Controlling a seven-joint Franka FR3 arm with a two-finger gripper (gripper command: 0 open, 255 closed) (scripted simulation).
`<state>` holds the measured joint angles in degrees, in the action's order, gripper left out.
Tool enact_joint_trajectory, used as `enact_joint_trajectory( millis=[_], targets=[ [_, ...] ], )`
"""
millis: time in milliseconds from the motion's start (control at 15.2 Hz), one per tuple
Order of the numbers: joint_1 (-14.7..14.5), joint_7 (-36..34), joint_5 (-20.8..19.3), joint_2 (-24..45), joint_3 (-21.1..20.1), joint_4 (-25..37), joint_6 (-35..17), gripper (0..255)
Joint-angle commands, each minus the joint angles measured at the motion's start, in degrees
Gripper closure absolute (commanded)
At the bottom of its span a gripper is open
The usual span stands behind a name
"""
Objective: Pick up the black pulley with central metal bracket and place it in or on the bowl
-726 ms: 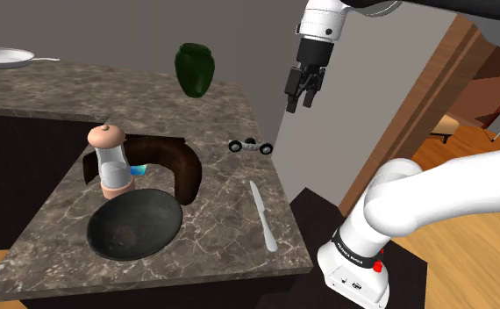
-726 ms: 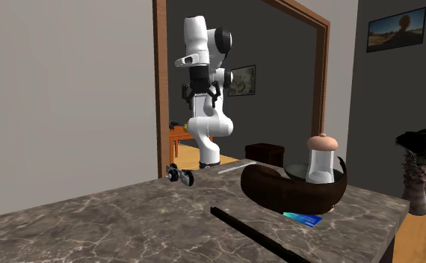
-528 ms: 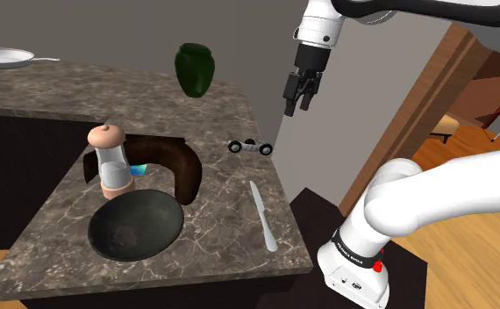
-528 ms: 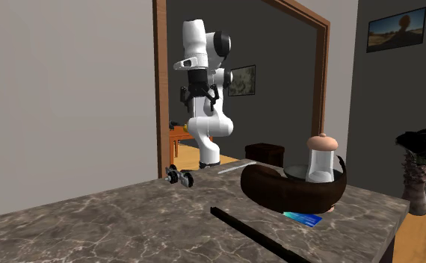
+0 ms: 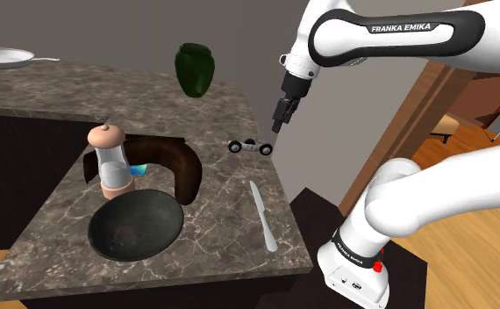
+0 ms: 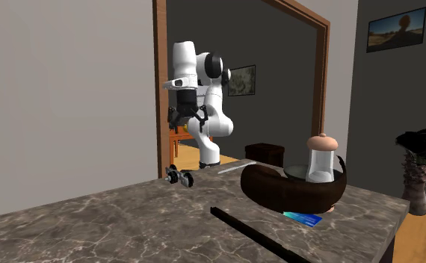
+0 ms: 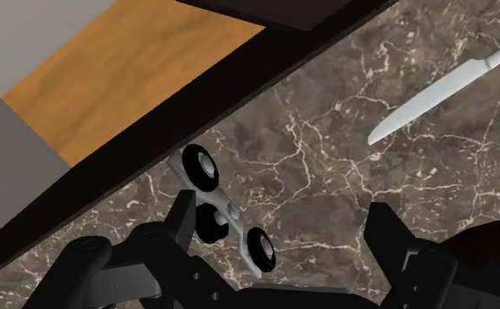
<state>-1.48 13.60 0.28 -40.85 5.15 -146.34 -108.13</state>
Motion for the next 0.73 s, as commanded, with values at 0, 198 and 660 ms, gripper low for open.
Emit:
enact_joint_trajectory(
  millis=[0, 198, 660],
  targets=[
    [-0.5, 3.7, -0.6, 2.6, 1.6, -1.8, -6.4, 0],
    [-1.4, 9.1, -1.0, 7.0, 4.0, -3.6, -15.1, 0],
    [-4.5, 19.3, 1.0, 18.0, 8.9, -4.6, -31.0, 0]
  ],
)
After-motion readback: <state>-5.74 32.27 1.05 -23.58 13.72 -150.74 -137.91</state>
